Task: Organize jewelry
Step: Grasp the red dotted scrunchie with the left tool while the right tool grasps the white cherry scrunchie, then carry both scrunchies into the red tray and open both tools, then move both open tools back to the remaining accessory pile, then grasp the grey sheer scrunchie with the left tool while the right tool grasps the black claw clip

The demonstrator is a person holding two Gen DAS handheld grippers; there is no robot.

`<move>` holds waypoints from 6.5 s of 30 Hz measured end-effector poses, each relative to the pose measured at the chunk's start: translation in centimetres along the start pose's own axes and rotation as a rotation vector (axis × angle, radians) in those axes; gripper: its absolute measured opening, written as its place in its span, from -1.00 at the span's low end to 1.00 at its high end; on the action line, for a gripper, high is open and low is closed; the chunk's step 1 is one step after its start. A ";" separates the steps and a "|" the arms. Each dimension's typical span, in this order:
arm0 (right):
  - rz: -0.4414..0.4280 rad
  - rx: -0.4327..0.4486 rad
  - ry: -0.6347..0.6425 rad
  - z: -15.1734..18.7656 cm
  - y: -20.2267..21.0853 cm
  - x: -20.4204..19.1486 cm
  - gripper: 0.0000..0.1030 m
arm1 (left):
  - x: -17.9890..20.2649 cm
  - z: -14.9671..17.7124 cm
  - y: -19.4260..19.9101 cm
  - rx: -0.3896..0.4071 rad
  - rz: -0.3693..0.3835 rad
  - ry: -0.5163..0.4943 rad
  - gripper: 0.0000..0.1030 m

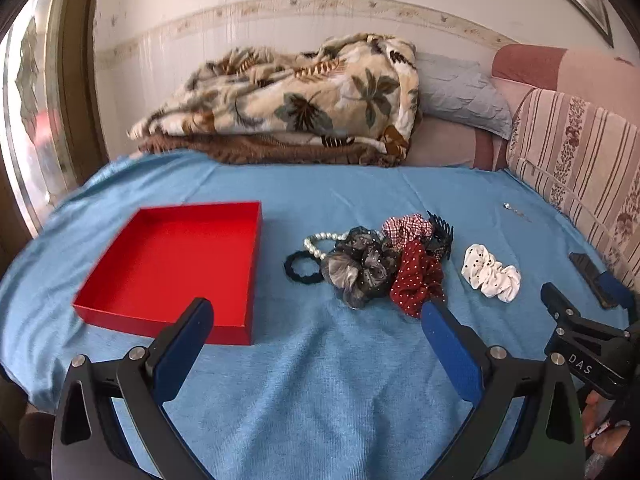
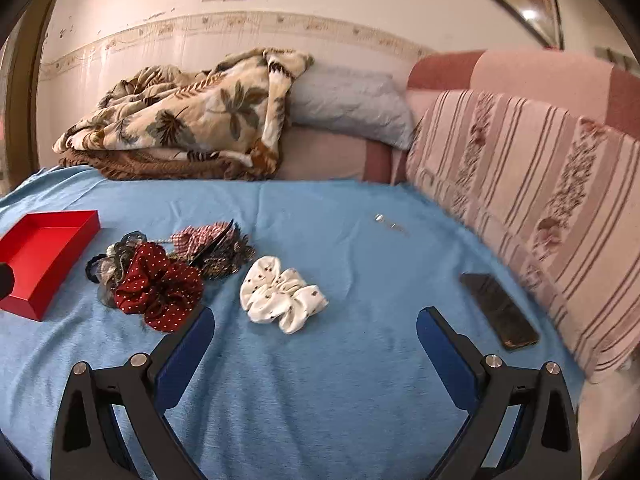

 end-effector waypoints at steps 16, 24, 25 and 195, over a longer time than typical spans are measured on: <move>-0.140 -0.246 -0.070 -1.7 -10.1 1.3 0.61 | 4.6 -1.2 -8.6 -0.253 0.249 0.011 0.01; -0.192 -0.358 -0.144 -0.7 -13.4 1.9 0.44 | 8.7 -2.0 -12.4 -0.295 0.304 -0.051 0.01; -0.195 -0.364 -0.148 -0.5 -13.6 2.0 0.44 | 8.9 -2.0 -12.7 -0.302 0.306 -0.053 0.01; -0.417 -0.284 -0.237 -4.8 -11.5 -4.1 -0.68 | -6.7 -3.9 -6.4 -0.169 0.037 0.044 -0.83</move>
Point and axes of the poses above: each gripper's, at about its wrist camera, not at the fingertips, and y roughly against the way its jaws point, x to its right, z to its underside, the point moved 3 cm from there along -y, roughly the way its jaws point, and after that the axes turned 1 degree about -y, right-handed, at the moved point
